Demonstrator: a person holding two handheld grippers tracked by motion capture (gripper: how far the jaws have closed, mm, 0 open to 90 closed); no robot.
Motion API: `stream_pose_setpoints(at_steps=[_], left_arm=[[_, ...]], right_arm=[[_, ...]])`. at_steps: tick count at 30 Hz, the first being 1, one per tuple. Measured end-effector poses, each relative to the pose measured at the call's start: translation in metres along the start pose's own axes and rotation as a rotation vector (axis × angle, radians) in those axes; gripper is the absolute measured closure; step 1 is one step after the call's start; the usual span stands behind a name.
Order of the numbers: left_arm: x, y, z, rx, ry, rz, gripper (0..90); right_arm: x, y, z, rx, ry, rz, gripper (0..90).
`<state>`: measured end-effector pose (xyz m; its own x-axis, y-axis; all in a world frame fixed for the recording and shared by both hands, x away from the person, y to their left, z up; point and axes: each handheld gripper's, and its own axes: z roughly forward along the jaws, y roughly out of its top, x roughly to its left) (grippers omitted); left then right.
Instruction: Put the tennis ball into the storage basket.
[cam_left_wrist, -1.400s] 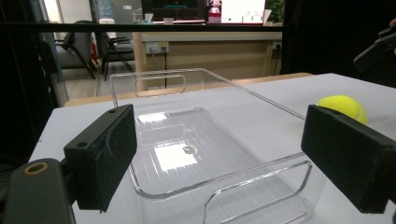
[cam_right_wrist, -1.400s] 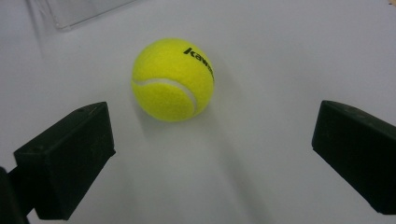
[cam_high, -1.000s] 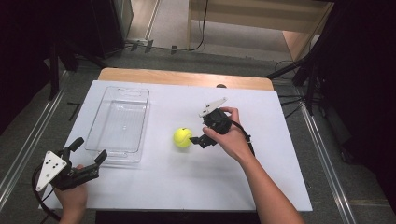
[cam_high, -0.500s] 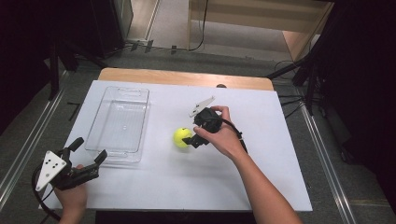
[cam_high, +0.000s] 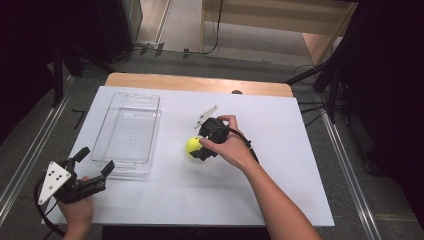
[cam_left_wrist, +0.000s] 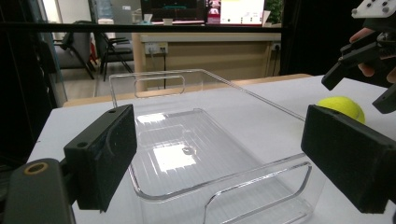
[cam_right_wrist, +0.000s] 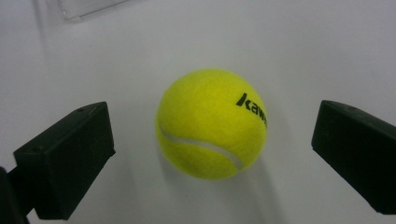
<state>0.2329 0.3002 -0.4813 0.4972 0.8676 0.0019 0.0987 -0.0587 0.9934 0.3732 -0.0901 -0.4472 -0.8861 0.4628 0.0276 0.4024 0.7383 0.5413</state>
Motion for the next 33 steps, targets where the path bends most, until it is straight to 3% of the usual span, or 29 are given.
stream_pose_setpoints(at_steps=[15, 16, 26, 31, 33], left_arm=[[0.0, 0.0, 0.0, -0.001, 0.0, 0.0, 11.1], [0.0, 0.0, 0.0, -0.001, -0.001, 0.001, 11.1], [0.0, 0.0, 0.0, -0.001, -0.001, 0.0, 11.0], [0.0, 0.0, 0.0, -0.001, -0.001, 0.0, 11.1], [0.0, 0.0, 0.0, -0.001, -0.002, 0.0, 11.1]], right_arm=[[0.002, 0.005, 0.022, 0.086, -0.003, -0.002, 0.0], [0.001, 0.005, 0.024, 0.085, -0.001, -0.022, 0.0], [0.002, 0.006, 0.034, 0.118, -0.005, -0.004, 0.0], [0.002, 0.007, 0.037, 0.118, -0.014, -0.002, 5.5], [0.002, 0.007, 0.037, 0.122, -0.018, -0.006, 13.8]])
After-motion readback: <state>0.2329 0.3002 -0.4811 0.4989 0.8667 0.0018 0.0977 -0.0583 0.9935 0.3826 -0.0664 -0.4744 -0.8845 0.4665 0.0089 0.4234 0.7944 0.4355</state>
